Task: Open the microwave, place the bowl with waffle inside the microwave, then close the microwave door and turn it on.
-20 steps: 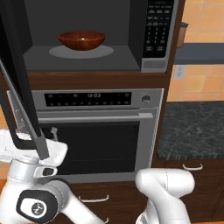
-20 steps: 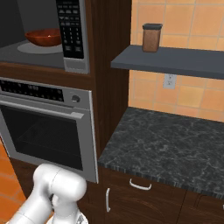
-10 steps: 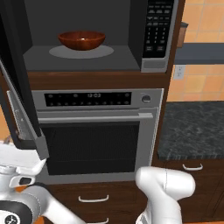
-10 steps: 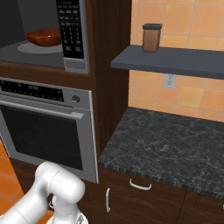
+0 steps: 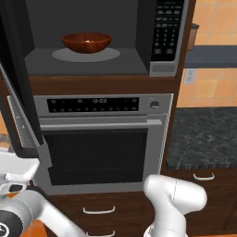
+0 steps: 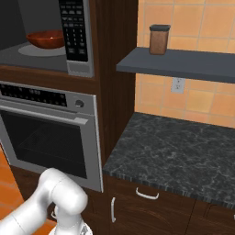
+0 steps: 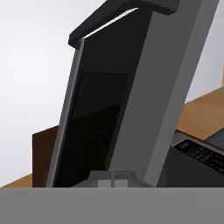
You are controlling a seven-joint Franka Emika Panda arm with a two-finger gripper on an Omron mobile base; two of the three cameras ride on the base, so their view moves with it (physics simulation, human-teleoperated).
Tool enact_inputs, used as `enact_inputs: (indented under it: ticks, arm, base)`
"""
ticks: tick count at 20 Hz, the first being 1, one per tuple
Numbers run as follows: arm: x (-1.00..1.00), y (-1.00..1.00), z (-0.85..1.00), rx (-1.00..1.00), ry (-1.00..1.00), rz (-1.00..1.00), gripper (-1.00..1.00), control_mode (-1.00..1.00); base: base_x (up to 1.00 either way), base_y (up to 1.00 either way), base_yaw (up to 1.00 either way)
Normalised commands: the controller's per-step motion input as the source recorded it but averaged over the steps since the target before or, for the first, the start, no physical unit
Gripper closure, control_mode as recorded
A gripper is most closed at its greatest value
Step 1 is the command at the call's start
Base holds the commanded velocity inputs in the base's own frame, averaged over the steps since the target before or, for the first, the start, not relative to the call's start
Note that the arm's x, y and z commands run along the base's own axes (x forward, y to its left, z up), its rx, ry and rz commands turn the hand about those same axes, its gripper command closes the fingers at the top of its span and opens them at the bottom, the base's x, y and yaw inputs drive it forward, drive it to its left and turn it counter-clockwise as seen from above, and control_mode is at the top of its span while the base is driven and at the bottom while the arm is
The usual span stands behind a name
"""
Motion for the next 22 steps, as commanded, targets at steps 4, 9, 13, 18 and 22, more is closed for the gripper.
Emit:
enact_inputs:
  ticks: [4,9,13,18,22]
  arm:
    - [0.0,0.06,0.59,0.02,-0.08,0.0,1.0,-1.0]
    - [-0.13,-0.7,0.42,0.29,0.05,0.0,1.0,-1.0]
    - [-0.2,-1.0,0.56,0.38,0.14,0.02,1.0,-1.0]
    - [-0.08,-1.0,0.71,0.36,0.25,0.0,1.0,-1.0]
    - [0.0,-1.0,0.41,0.35,0.45,0.06,1.0,-1.0]
  base:
    - [0.0,0.0,0.0]
    - [0.0,0.0,0.0]
    - [0.0,0.0,0.0]
    - [0.0,0.0,0.0]
    - [0.0,0.0,0.0]
